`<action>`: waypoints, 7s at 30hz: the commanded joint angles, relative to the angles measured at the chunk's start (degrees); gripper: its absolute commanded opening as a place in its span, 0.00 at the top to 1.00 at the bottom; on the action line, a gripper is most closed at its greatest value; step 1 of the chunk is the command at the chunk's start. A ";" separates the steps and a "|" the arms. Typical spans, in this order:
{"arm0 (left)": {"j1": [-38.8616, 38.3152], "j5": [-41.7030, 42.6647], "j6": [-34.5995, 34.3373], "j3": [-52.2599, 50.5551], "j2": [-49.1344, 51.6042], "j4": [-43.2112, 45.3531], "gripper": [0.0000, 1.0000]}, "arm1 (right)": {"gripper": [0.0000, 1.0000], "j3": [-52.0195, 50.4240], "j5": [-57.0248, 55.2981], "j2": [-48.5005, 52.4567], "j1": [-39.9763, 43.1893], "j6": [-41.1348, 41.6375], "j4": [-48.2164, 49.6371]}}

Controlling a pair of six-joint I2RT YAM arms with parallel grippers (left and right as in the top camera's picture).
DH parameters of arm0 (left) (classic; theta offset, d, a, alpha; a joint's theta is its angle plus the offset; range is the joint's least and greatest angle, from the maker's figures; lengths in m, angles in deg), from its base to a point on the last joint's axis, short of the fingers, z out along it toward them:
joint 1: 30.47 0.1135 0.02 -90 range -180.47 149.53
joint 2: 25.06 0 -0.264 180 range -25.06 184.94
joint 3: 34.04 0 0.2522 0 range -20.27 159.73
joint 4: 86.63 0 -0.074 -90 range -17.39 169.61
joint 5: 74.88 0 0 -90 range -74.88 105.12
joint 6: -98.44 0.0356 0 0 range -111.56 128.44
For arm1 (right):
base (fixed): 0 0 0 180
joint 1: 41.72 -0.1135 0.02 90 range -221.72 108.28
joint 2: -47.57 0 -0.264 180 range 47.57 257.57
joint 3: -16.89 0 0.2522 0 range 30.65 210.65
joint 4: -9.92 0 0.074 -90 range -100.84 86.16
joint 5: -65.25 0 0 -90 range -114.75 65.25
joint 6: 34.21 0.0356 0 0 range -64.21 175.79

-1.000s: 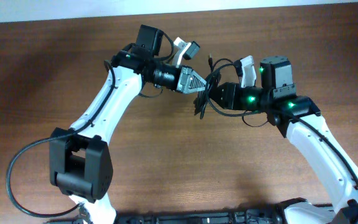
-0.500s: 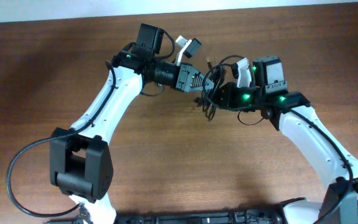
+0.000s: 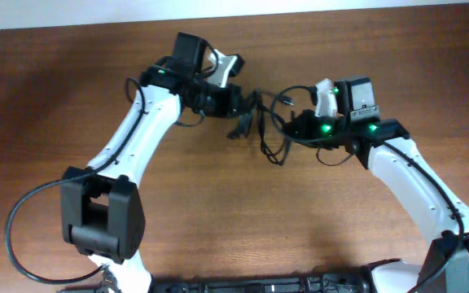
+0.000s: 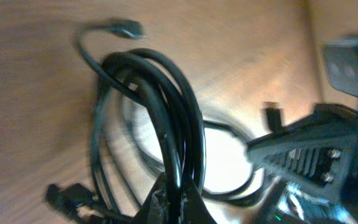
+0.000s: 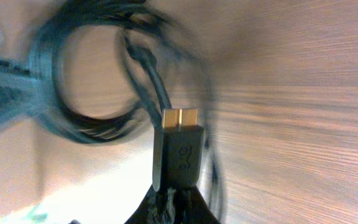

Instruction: Untangle cables

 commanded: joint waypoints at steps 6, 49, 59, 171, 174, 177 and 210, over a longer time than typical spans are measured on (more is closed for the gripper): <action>10.14 -0.09 -3.04 1.07 -1.95 -3.56 1.00 | 0.96 0.70 -25.46 -0.52 7.82 -2.29 -9.73; 10.32 25.16 6.51 1.07 -1.92 -5.81 1.00 | 0.32 2.29 -12.15 0.90 -22.08 -46.25 12.41; 10.32 25.16 6.51 1.07 -1.95 -5.79 1.00 | 0.42 2.29 -8.04 8.00 -22.08 -42.58 20.02; 18.69 17.64 8.09 1.07 -1.92 -13.60 1.00 | 0.54 2.27 3.26 16.17 -24.76 -29.11 12.61; 18.69 17.62 8.09 1.05 -1.92 -13.62 1.00 | 0.82 2.27 3.26 17.25 -24.74 -26.10 14.16; 18.71 16.70 8.09 1.05 -1.92 -13.60 1.00 | 0.96 2.32 3.61 16.92 -22.99 -25.31 12.94; 18.32 7.45 15.91 1.07 -1.95 -14.21 1.00 | 0.43 2.40 10.97 11.04 17.68 -21.16 -6.49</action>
